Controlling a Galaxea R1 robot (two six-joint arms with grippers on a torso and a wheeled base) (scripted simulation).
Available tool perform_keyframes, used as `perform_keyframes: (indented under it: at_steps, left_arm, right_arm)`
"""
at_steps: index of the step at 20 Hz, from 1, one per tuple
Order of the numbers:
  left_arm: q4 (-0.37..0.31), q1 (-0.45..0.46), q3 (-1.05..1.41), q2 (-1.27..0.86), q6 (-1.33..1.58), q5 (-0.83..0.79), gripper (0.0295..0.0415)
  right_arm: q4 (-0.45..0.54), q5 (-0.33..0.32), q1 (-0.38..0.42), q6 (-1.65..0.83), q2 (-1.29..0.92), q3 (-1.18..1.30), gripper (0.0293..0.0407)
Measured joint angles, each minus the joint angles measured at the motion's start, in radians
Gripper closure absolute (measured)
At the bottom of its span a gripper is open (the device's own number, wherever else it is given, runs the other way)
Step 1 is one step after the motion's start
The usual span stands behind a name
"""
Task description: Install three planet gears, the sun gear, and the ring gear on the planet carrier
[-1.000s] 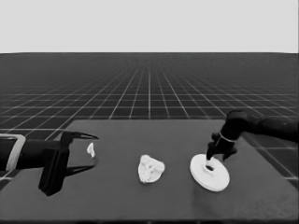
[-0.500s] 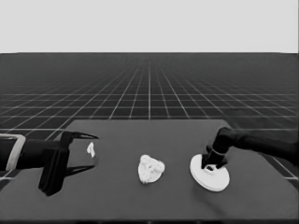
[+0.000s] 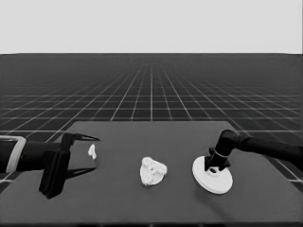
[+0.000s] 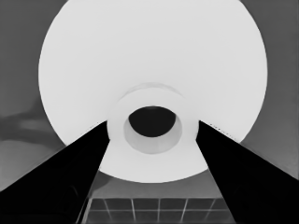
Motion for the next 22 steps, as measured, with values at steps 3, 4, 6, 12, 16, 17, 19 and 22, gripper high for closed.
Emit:
perform_keyframes:
  at_steps: [3, 4, 6, 12, 16, 17, 19, 22]
  left_arm:
    - [0.000, 0.000, 0.000, 0.000, 0.000, 0.000, 0.0326]
    - [0.000, 0.000, 0.000, 0.000, 0.000, 0.000, 0.0326]
    - [0.000, 0.000, 0.000, 0.000, 0.000, 0.000, 0.0326]
    - [0.000, 0.000, 0.000, 0.000, 0.000, 0.000, 0.0326]
    - [0.000, 0.000, 0.000, 0.000, 0.000, 0.000, 0.0326]
    - [0.000, 0.000, 0.000, 0.000, 0.000, 0.000, 0.0326]
    - [0.000, 0.000, 0.000, 0.000, 0.000, 0.000, 0.0326]
    - [0.000, 0.000, 0.000, 0.000, 0.000, 0.000, 0.0326]
  right_arm:
    - [0.000, 0.000, 0.000, 0.000, 0.000, 0.000, 0.0351]
    - [0.000, 0.000, 0.000, 0.000, 0.000, 0.000, 0.0351]
    - [0.098, -0.093, 0.128, 0.028, -0.045, 0.093, 0.0351]
    - [0.158, -0.138, 0.207, 0.030, -0.053, 0.108, 0.0351]
    - [0.109, -0.189, 0.188, 0.539, 0.344, 0.150, 0.0351]
    - [0.107, -0.193, 0.182, 0.567, 0.524, 0.039, 0.0351]
    - [0.106, -0.190, 0.177, 0.533, 0.690, -0.134, 0.0351]
    - [0.105, -0.186, 0.175, 0.501, 0.756, -0.230, 0.0351]
